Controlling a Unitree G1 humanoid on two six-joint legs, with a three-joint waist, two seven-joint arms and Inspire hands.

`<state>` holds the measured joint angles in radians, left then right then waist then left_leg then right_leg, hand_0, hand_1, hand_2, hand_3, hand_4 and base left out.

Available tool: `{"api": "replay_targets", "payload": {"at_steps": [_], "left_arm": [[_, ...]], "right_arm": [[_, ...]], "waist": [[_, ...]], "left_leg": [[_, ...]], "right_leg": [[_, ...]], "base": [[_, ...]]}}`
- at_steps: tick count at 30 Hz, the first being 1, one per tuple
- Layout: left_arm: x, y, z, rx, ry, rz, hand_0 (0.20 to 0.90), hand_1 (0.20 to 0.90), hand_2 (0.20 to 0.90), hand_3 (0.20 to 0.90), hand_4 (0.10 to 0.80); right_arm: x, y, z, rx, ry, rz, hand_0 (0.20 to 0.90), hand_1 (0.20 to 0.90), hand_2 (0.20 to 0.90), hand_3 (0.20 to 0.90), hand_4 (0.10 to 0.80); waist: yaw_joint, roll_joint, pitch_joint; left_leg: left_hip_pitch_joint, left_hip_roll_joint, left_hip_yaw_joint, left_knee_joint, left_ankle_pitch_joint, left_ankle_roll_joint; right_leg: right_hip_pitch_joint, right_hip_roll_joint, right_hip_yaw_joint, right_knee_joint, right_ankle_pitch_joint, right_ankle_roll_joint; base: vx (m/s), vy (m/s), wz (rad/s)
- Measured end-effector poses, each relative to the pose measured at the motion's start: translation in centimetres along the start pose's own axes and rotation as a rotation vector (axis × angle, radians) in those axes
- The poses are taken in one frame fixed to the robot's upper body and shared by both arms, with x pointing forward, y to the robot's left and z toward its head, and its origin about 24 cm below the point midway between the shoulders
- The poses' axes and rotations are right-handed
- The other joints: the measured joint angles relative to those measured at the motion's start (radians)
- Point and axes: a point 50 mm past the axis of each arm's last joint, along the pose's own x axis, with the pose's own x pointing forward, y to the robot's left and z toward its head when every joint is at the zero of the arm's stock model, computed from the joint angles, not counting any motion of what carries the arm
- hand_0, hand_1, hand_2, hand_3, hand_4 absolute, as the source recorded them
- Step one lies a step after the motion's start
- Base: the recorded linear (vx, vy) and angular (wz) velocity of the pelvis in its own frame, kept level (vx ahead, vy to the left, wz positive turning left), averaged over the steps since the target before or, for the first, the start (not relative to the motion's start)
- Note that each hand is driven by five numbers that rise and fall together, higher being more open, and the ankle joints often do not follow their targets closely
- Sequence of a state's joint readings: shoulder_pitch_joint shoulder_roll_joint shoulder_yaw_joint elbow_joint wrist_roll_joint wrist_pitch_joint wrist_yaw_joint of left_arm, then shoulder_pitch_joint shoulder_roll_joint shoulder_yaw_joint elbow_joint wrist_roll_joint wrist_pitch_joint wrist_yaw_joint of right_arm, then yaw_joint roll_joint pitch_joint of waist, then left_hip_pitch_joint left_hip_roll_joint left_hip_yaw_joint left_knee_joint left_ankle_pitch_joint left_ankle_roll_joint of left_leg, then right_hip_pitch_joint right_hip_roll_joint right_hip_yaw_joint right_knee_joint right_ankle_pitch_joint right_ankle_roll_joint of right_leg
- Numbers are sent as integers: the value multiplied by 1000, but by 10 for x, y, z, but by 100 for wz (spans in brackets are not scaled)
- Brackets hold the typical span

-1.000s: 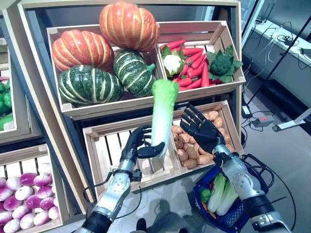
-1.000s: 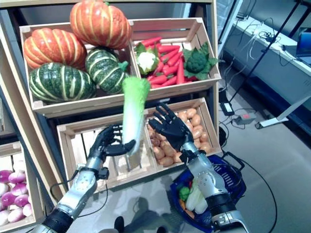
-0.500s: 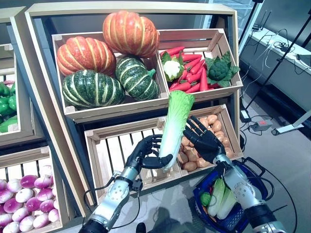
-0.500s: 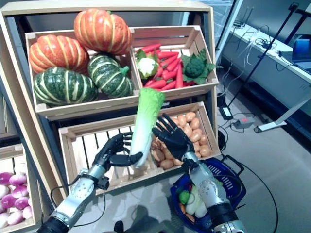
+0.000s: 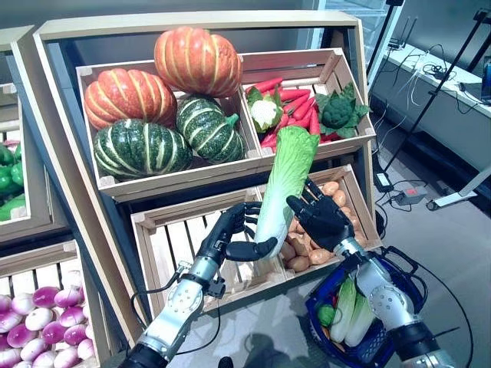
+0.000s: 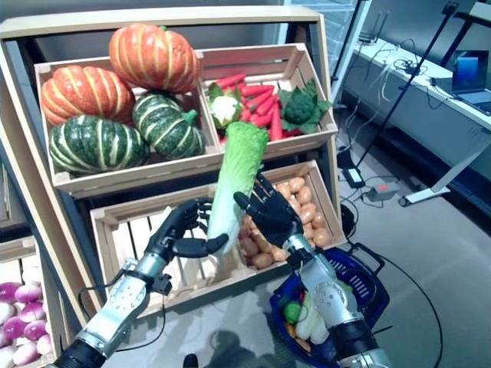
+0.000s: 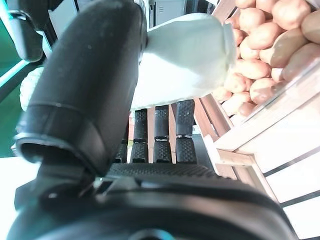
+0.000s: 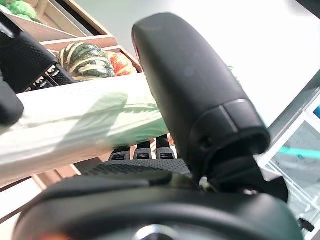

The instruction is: Put vegetables into the basket

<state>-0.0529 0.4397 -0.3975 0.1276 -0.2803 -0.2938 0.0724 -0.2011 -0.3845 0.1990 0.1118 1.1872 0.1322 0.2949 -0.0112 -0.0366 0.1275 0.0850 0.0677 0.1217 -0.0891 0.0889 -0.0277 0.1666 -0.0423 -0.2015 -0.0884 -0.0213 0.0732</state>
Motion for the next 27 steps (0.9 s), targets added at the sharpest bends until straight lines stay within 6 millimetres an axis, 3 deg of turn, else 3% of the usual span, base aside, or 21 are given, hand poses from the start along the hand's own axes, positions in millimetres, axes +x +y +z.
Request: {"api": "replay_targets", "payload": {"at_steps": [7,15,16,18,20,27], "left_arm": [[1,0,2,-1,-13,2,300,300,300,300,400],[9,-6,10,2,-52,-43,300,300,300,300,400],[9,-7,9,2,-51,-56,300,300,300,300,400],[9,-9,9,-15,-51,-62,300,300,300,300,400],[9,-10,9,-27,-49,-64,300,300,300,300,400],[9,-11,9,-30,-53,-75,300,300,300,300,400]], "right_arm": [[6,3,6,-24,15,17,900,900,900,900,800],[29,10,29,-81,-13,36,900,900,900,900,800],[33,11,32,-87,-17,38,848,848,848,848,765],[37,12,36,-91,-23,38,331,331,331,331,420],[38,12,36,-91,-21,38,300,300,300,300,400],[39,9,36,-94,-19,28,300,300,300,300,400]], "waist": [[3,1,-1],[31,1,-1],[30,1,-1],[36,1,-1],[39,1,-1],[43,3,-2]], "left_leg": [[0,-1,-3,0,0,0],[4,-2,-11,0,3,0],[4,-2,-12,0,3,0],[4,-2,-15,0,4,0],[3,-2,-21,0,6,0],[-2,-4,-34,0,12,1]], "right_leg": [[2,1,-2,0,0,0],[10,1,-5,0,0,0],[11,1,-5,0,0,0],[12,1,-5,0,0,0],[13,2,-6,0,0,0],[14,2,-6,0,-1,-1]], "base": [[0,0,0],[7,3,2],[7,11,5],[0,5,5],[-8,1,7],[-10,4,6]]}}
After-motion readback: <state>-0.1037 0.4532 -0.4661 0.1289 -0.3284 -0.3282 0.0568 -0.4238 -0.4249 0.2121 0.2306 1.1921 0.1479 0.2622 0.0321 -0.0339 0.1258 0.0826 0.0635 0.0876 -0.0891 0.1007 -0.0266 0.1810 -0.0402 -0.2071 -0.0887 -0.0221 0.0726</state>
